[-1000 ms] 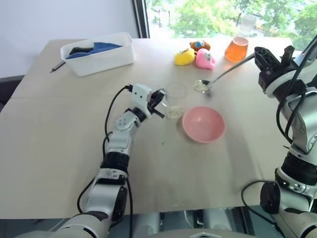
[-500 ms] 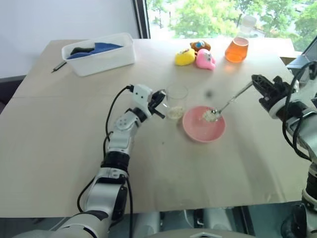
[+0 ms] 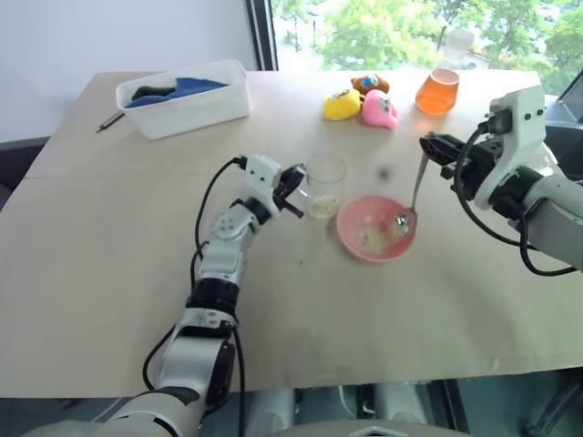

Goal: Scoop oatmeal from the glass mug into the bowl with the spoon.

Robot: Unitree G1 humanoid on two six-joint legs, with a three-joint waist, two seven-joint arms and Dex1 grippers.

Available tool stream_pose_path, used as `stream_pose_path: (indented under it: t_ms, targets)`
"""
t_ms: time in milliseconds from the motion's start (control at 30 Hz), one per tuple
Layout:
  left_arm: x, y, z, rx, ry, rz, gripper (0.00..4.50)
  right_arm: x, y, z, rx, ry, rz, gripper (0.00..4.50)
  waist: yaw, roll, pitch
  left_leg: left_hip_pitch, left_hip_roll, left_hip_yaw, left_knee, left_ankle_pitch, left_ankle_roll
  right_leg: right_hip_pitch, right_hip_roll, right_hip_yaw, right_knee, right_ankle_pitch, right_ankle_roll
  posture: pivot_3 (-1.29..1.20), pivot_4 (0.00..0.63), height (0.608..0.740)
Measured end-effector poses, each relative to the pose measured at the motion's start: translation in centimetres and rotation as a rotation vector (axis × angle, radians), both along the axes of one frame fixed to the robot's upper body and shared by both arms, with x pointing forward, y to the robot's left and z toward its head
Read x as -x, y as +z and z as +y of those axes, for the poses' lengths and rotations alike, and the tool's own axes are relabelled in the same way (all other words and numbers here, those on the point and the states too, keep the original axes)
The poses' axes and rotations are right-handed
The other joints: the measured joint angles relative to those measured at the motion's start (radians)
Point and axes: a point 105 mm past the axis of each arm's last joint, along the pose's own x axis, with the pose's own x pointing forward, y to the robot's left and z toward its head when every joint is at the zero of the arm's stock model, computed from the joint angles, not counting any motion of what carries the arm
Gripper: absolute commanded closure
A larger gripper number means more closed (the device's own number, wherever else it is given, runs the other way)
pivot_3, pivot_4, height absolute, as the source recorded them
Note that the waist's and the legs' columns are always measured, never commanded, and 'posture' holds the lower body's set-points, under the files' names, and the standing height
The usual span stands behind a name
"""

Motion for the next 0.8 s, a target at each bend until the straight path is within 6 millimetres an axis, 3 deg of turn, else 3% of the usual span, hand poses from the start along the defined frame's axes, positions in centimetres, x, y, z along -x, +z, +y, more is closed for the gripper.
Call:
stream_pose_path:
  t_ms: [133, 333, 500, 567, 667, 800]
  targets:
    - [0.0, 0.0, 0.0, 0.001, 0.001, 0.0, 4.43, 0.5, -0.1, 1.1, 0.045, 0.06, -0.022, 4.5, 0.0, 0.0, 0.0, 0.0, 0.0, 0.0, 0.0, 0.0, 0.0, 0.0, 0.0, 0.0, 0.0, 0.0, 0.0, 0.0, 0.15, 0.74]
    - [0.0, 0.0, 0.1, 0.002, 0.006, 0.0, 4.43, 0.0, -0.1, 1.1, 0.031, 0.044, -0.02, 4.5, -0.001, 0.0, 0.0, 0.0, 0.0, 0.0, 0.001, 0.0, 0.0, 0.0, 0.0, 0.0, 0.0, 0.0, 0.0, 0.0, 0.15, 0.74]
    - [0.0, -0.1, 0.3, 0.002, 0.014, -0.001, 4.43, -1.6, 2.3, -0.5, -0.221, -0.045, -0.021, 4.5, -0.003, 0.0, 0.0, 0.0, 0.0, 0.0, 0.001, 0.0, 0.0, 0.0, 0.0, 0.0, 0.001, 0.0, 0.0, 0.0, 0.15, 0.74]
    - [0.0, -0.1, 0.3, 0.004, 0.016, -0.001, 4.43, -2.4, 4.8, -0.9, -0.44, -0.067, -0.034, 4.5, -0.008, 0.0, 0.0, 0.0, 0.0, 0.0, 0.002, 0.0, 0.0, 0.0, 0.0, 0.0, 0.002, 0.0, 0.0, 0.0, 0.15, 0.74]
    - [0.1, -0.1, 0.3, 0.006, 0.018, -0.002, 4.43, -2.5, 7.0, 0.2, -0.569, -0.021, -0.043, 4.5, -0.008, 0.0, 0.0, 0.001, 0.0, 0.0, 0.001, 0.0, 0.0, 0.0, 0.0, 0.0, 0.002, 0.0, 0.0, 0.0, 0.15, 0.74]
    - [0.1, -0.2, 0.3, 0.008, 0.02, -0.003, 4.43, -2.9, 7.5, 2.2, -0.631, 0.034, -0.012, 4.5, -0.009, 0.0, 0.0, 0.001, 0.0, 0.001, 0.001, 0.0, 0.0, 0.0, 0.0, 0.001, 0.002, 0.0, 0.0, 0.0, 0.15, 0.74]
